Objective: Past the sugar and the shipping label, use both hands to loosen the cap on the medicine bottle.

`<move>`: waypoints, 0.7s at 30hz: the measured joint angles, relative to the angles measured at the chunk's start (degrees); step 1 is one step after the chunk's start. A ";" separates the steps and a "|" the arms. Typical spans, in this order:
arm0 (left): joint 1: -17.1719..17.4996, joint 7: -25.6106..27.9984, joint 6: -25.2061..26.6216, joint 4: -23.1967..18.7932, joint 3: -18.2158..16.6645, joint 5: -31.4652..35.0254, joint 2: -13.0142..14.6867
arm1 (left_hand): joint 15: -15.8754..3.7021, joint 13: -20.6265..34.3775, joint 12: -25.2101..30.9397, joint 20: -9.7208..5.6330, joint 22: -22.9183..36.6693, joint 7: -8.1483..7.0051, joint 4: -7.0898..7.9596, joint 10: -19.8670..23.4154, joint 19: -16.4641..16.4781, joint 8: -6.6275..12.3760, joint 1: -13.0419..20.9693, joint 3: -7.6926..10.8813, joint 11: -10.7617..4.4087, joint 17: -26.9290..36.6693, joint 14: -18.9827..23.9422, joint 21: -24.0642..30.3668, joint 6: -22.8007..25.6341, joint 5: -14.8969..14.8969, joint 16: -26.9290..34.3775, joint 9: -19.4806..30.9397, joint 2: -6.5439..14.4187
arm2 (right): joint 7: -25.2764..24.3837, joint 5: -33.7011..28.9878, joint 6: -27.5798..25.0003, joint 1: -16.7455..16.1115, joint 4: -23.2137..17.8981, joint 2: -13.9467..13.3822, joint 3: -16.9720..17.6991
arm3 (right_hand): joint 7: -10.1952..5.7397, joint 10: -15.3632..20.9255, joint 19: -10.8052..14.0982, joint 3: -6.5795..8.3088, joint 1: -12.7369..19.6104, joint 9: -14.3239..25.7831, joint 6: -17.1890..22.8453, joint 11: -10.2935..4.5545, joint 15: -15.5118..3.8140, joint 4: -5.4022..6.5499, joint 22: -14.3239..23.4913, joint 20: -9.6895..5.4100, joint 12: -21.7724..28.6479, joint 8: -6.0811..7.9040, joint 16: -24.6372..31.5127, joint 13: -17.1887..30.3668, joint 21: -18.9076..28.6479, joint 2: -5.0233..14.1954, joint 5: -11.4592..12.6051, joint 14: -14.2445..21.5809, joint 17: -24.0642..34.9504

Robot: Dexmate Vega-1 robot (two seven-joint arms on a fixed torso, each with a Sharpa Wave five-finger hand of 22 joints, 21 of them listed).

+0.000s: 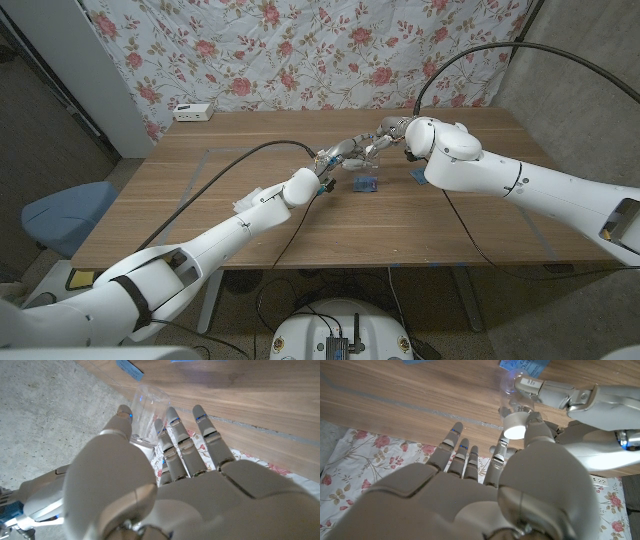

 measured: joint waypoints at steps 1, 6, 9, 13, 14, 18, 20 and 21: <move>0.00 0.00 0.00 0.00 0.00 0.00 0.00 | 0.00 0.00 0.00 0.00 0.00 -0.01 0.00 0.00 0.00 0.00 0.00 0.00 0.00 0.00 0.00 0.00 0.01 0.00 0.00 0.00 0.00 | 0.00 0.00 0.00 -0.07 0.02 0.00 0.07 | -0.12 0.15 0.00 0.00 0.07 0.00 0.12 -0.15 -0.09 0.00 0.00 0.00 0.00 0.00 0.00 0.00 0.00 0.07 -0.01 0.09 0.00; 0.00 -0.01 0.00 0.00 -0.01 0.00 -0.02 | -0.01 0.03 -0.01 0.00 0.00 -0.01 0.05 0.00 0.00 0.00 -0.37 0.05 0.00 0.01 0.00 0.00 0.01 0.00 0.00 0.00 -0.38 | -0.43 -0.14 0.82 -0.51 0.10 0.00 0.48 | -0.83 0.58 -0.11 0.24 0.63 0.00 0.82 -0.64 -0.37 -0.25 0.00 -0.33 0.00 0.21 0.00 0.00 0.00 0.62 0.23 -0.05 0.28; -0.19 -0.06 0.00 0.19 0.00 0.00 -0.13 | -0.01 0.03 -0.04 0.00 0.00 -0.01 0.05 0.00 0.00 0.00 -0.37 0.05 0.00 0.01 0.00 0.00 0.01 0.00 0.00 0.00 -0.38 | -0.64 -0.26 1.25 -0.77 0.14 -0.02 0.72 | -0.84 0.38 0.09 0.48 1.06 0.00 0.82 -1.24 -0.80 -0.49 0.00 -0.52 0.00 0.40 0.00 0.00 0.00 1.04 0.23 0.19 0.28; -0.41 -0.16 -0.01 0.49 0.05 0.00 -0.27 | -0.11 0.03 -0.06 0.00 0.00 -0.01 -0.18 0.00 0.00 0.00 -0.38 0.29 0.00 0.01 -0.10 0.00 0.00 -0.01 0.00 0.00 -0.38 | -0.76 -0.29 1.81 -1.17 0.15 -0.06 1.16 | -1.07 0.38 0.09 0.90 2.24 -0.02 0.59 -1.86 -0.79 -0.87 0.00 -0.52 0.00 0.42 0.00 0.00 0.00 1.58 0.23 0.19 0.27; -0.41 -0.17 -0.01 0.49 0.05 0.00 -0.27 | -0.11 0.03 -0.06 0.00 0.00 0.00 -0.04 0.00 0.00 0.00 -0.44 0.46 0.00 0.00 -0.11 0.00 0.00 -0.01 0.00 0.00 -0.45 | -0.76 -0.29 1.81 -1.21 0.16 -0.07 1.19 | -1.26 0.38 -0.07 1.14 2.50 -0.06 0.40 -1.86 -0.82 -0.96 0.00 -0.68 0.00 0.42 0.00 0.00 0.00 1.72 0.23 0.16 0.27; -0.52 -0.24 -0.10 0.64 0.09 -0.03 -0.36 | -0.11 0.02 -0.19 0.00 0.00 0.00 -0.03 0.00 0.00 0.00 -0.45 0.61 0.00 0.00 -0.11 0.00 0.00 -0.02 0.00 0.00 -0.44 | -0.77 -0.29 2.13 -1.50 0.19 -0.15 1.65 | -1.26 0.38 -0.22 1.53 3.06 -0.24 0.40 -2.46 -1.10 -1.20 0.00 -0.83 0.00 0.42 0.00 0.00 0.00 2.27 0.22 -0.12 0.27; -0.58 -0.26 -0.12 0.73 0.12 -0.05 -0.39 | -0.11 0.02 -0.15 0.00 0.00 0.00 -0.03 0.00 0.00 0.00 -0.45 0.61 0.00 0.00 -0.11 0.00 0.00 -0.02 0.00 0.00 -0.44 | -0.74 -0.29 2.43 -1.59 0.22 -0.17 1.80 | -1.57 0.07 -0.22 1.87 3.60 -0.24 0.09 -2.77 -1.10 -1.47 0.00 -0.83 0.00 0.40 0.00 0.00 0.00 2.66 0.19 -0.12 0.27; -0.63 -0.27 -0.12 0.76 0.12 -0.05 -0.41 | -0.11 0.02 -0.05 0.00 0.00 0.00 -0.03 0.00 0.00 0.00 -0.45 0.61 0.00 0.00 -0.11 0.00 0.00 -0.03 0.00 0.00 -0.43 | -0.70 -0.28 2.60 -1.61 0.23 -0.17 1.84 | -1.57 0.07 -0.22 1.97 3.75 -0.25 0.09 -2.77 -1.10 -1.37 0.00 -0.83 0.00 0.40 0.00 0.00 0.00 2.82 0.18 -0.12 0.27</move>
